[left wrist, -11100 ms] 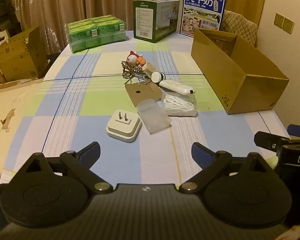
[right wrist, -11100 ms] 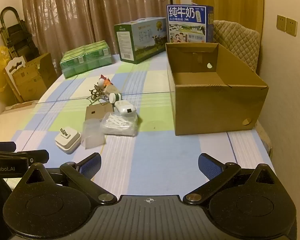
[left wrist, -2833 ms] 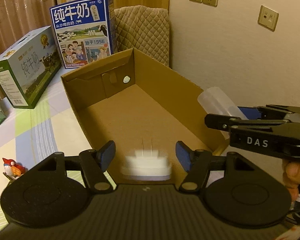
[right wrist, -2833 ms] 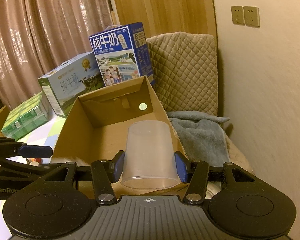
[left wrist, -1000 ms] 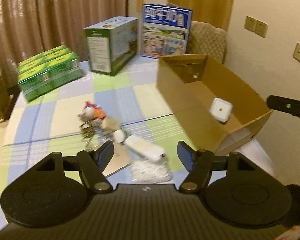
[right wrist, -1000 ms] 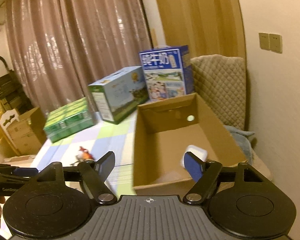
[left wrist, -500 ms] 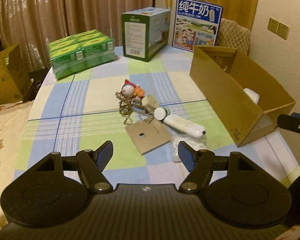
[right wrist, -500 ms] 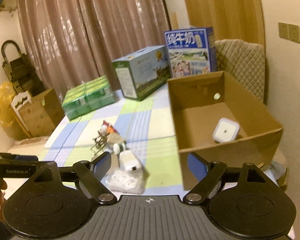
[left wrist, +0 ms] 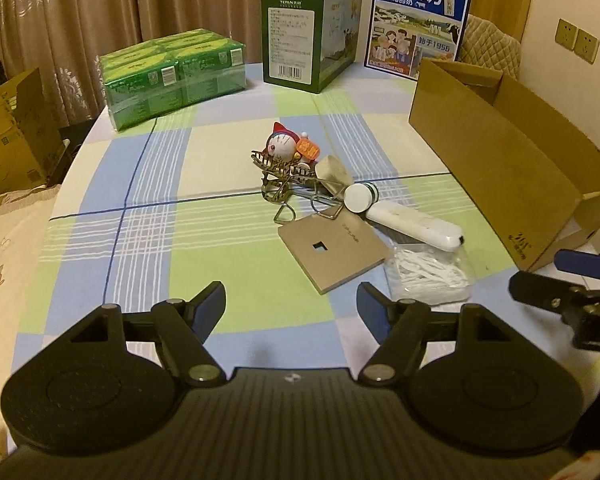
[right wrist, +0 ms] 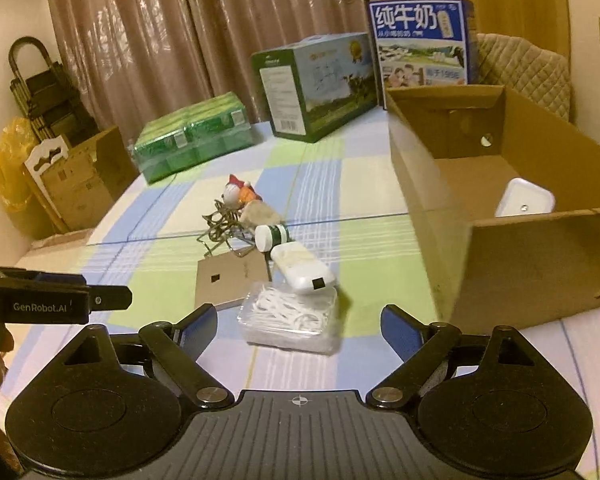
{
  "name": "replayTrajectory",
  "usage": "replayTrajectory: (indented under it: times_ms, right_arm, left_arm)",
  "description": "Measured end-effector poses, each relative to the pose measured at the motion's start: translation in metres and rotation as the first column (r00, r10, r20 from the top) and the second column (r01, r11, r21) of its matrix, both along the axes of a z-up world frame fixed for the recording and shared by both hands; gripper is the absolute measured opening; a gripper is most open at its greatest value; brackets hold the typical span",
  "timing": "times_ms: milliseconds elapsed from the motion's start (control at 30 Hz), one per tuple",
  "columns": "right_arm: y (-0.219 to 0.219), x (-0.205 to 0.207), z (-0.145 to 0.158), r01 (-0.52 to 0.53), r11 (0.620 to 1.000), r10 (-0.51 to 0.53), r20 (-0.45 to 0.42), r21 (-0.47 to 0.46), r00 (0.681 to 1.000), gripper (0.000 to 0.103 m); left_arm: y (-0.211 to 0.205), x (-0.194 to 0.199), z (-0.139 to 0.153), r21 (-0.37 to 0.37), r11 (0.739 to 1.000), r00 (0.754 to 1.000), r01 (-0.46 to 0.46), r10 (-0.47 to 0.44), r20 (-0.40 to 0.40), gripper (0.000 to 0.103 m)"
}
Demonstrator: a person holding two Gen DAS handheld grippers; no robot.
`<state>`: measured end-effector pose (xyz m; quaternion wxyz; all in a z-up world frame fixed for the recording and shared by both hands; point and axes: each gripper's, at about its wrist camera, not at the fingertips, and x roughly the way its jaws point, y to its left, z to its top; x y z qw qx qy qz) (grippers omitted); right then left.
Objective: Organize rigid objects
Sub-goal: 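Move both tools back toward the remaining objects on the table, then grasp the clear box of white floss picks with the right tool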
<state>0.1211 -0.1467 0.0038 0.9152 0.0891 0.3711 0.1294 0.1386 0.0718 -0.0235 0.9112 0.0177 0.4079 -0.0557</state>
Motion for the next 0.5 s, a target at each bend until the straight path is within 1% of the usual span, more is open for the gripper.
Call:
replayTrajectory:
  times_ms: [133, 333, 500]
  right_arm:
    - [0.004, 0.018, -0.016, -0.012, 1.0, 0.011, -0.012, -0.013, 1.0, 0.086]
    - [0.009, 0.038, -0.036, -0.028, 1.0, 0.027, -0.033, -0.008, 0.999, 0.086]
    - [0.007, 0.048, -0.053, -0.014, 0.999, 0.017, -0.096, 0.035, 0.995, 0.086]
  left_arm:
    - [0.004, 0.016, -0.016, 0.003, 1.0, 1.0, 0.002, -0.002, -0.01, 0.068]
    - [0.008, 0.034, -0.035, -0.024, 1.0, 0.999, -0.007, 0.006, -0.035, 0.068]
    - [0.008, 0.043, -0.04, -0.047, 0.999, 0.999, -0.011, 0.009, -0.044, 0.068]
